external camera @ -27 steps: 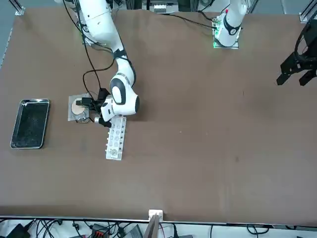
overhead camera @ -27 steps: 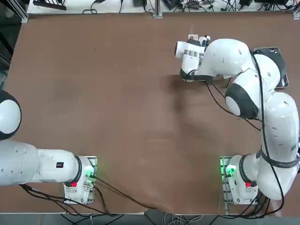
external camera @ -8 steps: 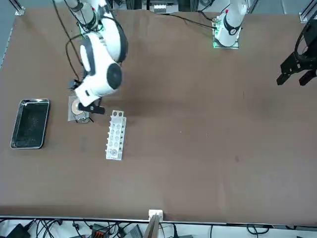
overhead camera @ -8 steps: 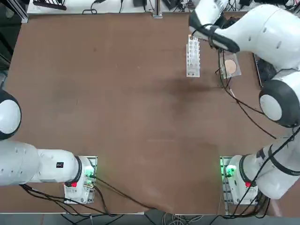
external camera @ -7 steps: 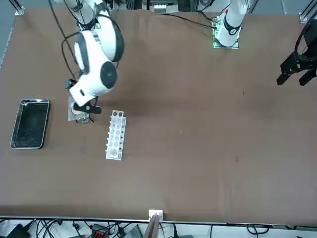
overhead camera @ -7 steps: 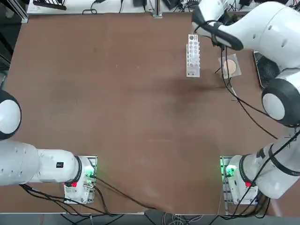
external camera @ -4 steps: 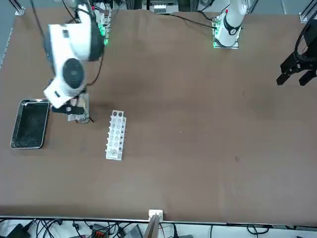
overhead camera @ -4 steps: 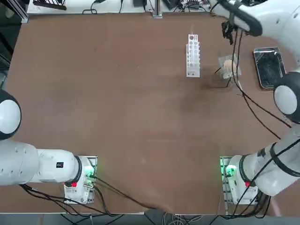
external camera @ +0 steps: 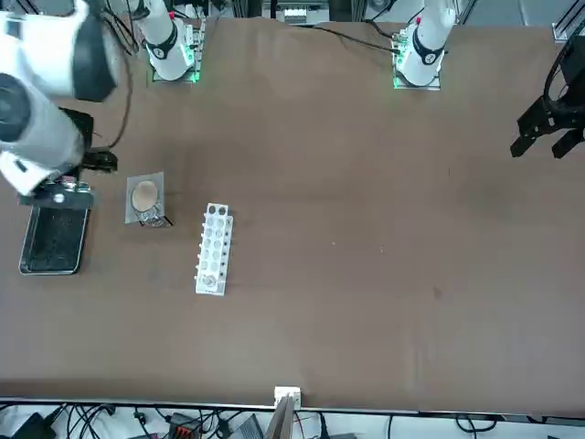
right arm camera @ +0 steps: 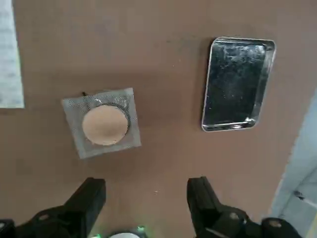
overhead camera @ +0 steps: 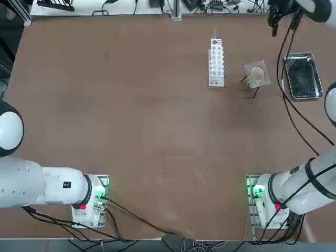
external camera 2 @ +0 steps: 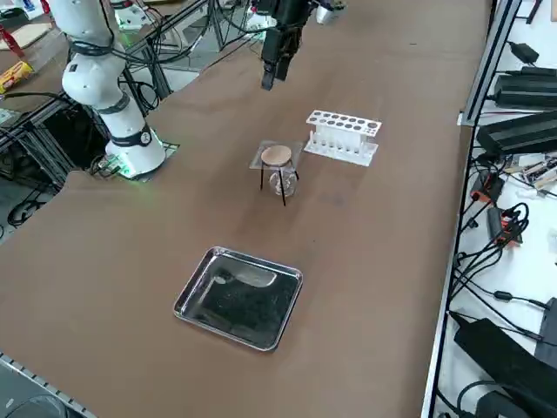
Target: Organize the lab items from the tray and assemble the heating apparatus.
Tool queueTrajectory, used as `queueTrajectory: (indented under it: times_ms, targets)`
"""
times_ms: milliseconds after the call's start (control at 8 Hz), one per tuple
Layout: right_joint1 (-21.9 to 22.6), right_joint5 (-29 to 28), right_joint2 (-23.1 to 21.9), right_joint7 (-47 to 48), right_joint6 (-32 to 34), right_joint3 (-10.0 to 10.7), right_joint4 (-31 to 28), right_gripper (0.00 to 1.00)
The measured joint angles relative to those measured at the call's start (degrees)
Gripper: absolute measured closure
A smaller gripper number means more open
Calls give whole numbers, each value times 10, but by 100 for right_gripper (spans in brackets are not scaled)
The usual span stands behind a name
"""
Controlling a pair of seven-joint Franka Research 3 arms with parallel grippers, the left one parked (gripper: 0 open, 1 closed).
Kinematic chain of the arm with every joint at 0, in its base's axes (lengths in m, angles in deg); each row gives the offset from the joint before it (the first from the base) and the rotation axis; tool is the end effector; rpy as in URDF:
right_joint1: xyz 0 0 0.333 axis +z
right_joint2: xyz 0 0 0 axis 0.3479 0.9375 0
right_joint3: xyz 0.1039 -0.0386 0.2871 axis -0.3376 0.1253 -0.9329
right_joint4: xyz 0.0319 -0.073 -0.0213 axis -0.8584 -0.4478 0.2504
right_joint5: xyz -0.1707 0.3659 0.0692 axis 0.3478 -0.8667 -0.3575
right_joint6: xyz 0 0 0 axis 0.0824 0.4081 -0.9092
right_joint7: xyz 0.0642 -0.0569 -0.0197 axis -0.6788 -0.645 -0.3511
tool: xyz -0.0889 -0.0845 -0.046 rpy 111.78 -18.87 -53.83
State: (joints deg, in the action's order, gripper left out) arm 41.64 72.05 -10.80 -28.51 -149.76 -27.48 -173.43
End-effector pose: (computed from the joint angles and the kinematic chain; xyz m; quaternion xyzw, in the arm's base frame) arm 0.5992 0.0343 0.4932 0.9863 -0.0031 -0.1022 0.1291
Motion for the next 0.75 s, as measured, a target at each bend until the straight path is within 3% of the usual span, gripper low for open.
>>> queueTrajectory:
  times_ms: [750]
  targets:
    - [-113, -128, -28, -67, -68, 0, -3, 0]
